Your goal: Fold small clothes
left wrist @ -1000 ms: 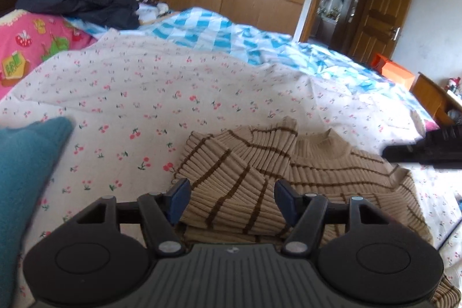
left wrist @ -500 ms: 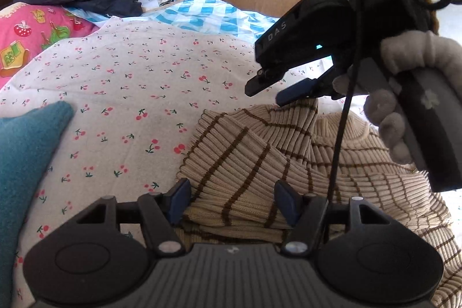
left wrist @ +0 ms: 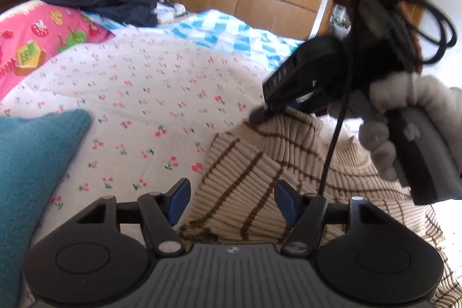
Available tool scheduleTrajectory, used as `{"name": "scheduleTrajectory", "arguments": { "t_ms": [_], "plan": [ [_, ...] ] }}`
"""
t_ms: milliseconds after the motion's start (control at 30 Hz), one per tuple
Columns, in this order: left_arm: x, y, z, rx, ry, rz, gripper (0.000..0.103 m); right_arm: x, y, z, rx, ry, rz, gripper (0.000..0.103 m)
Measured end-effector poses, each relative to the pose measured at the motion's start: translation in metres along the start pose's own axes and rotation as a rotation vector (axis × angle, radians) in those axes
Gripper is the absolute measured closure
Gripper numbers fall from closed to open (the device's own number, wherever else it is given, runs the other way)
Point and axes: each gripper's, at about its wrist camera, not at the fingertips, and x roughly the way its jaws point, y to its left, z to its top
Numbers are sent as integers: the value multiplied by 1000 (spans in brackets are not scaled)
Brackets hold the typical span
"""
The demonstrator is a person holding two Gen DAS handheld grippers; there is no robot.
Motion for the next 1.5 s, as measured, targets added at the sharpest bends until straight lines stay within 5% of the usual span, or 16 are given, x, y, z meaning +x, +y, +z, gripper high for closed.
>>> {"name": "scheduleTrajectory", "arguments": {
  "t_ms": [133, 300, 533, 833, 1067, 1267, 1333, 1400, 1500],
  "plan": [
    [0, -3, 1, 30, -38, 36, 35, 4, 20, 6, -47, -101, 26, 88],
    [24, -5, -5, 49, 81, 53, 35, 52, 18, -9, -109, -1, -121, 78],
    [22, 1, -5, 17, 72, 44, 35, -46, -9, -6, -2, -160, -10, 71],
    [2, -19, -9, 108, -23, 21, 35, -148, -84, -120, 148, -144, -170, 71],
    [-4, -37, -16, 175, -34, 10, 35, -169, -129, -174, 361, -184, -228, 69],
    [-2, -45, -20, 192, -10, 18, 35, -141, -151, -189, 464, -108, -138, 66],
    [-2, -47, -19, 199, -8, 28, 35, -136, -153, -186, 484, -115, -124, 71],
    [-4, -48, -17, 202, -10, 34, 35, -142, -153, -184, 492, -134, -75, 94],
    [-6, -52, -7, 209, -35, 25, 33, -170, -153, -177, 475, -222, -48, 95]
  ]
}}
